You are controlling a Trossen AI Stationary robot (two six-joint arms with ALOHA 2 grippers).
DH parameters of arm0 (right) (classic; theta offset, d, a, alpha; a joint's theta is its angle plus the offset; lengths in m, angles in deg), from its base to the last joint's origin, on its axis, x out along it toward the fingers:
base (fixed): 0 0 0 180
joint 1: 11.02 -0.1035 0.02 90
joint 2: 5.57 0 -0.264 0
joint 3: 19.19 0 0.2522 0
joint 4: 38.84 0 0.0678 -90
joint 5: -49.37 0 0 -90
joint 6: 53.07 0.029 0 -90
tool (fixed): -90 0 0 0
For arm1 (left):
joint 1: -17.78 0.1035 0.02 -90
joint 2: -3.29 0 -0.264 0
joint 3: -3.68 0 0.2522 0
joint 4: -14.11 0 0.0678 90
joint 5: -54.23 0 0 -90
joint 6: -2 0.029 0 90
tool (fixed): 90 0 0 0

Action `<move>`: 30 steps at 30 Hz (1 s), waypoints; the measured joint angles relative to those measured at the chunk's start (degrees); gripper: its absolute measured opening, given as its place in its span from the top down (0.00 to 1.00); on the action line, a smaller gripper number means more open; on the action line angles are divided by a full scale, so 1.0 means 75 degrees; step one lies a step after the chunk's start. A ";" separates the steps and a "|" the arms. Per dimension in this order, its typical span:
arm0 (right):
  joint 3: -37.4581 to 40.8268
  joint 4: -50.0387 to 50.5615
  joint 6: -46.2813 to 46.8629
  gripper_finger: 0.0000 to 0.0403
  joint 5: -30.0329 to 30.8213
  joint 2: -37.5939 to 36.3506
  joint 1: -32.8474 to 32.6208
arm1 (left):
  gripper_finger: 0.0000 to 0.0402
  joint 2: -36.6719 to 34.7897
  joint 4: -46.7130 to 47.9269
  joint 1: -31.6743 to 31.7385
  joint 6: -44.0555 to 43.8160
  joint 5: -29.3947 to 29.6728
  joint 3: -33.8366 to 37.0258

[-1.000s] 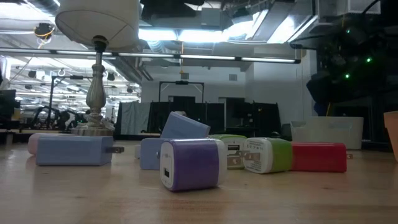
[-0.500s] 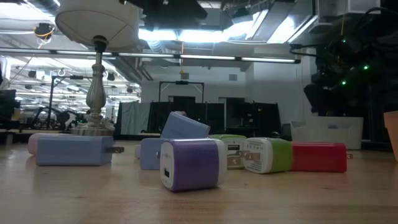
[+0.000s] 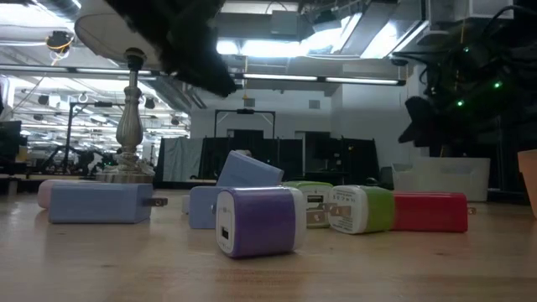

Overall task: Pick & Place Office items
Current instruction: Put the white digital clock into the gray bin

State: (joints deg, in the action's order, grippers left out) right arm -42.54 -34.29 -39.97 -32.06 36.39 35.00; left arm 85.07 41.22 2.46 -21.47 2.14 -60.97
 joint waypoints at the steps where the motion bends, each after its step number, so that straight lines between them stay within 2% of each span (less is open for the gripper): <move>1: 0.0000 -0.0032 0.0058 0.46 -0.0091 -0.0003 -0.0010 | 0.50 0.0000 0.0207 -0.0073 -0.0284 0.0142 0.0000; 4: 0.0000 -0.0140 0.0250 0.47 -0.0291 -0.0003 -0.0100 | 0.50 0.0000 0.0281 -0.0271 -0.1117 0.0500 0.0000; 7: 0.0000 -0.0295 0.0344 0.47 -0.0294 -0.0003 -0.0264 | 0.49 0.0147 0.0477 -0.0337 -0.2048 0.0515 -0.0004; 13: -0.0221 -0.0359 0.0387 0.47 -0.0348 -0.0003 -0.0589 | 0.49 0.1175 0.0791 -0.0287 -0.3172 -0.0193 0.0003; 21: -0.0578 -0.0128 0.0397 0.47 -0.0431 -0.0003 -0.1081 | 0.49 0.2232 0.0147 -0.0241 -0.3371 -0.0744 -0.0255; 26: -0.0595 -0.0129 0.0397 0.47 -0.0370 -0.0003 -0.1166 | 0.49 0.2467 -0.0031 -0.0238 -0.2941 -0.1255 -0.0773; 30: -0.0595 -0.0126 0.0397 0.47 -0.0340 -0.0003 -0.1166 | 0.49 0.2509 -0.0788 -0.0232 -0.2379 -0.1919 -0.1028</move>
State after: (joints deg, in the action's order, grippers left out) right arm -47.00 -35.24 -36.99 -34.61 36.36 26.26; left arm 103.89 35.31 0.72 -39.31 -12.25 -68.68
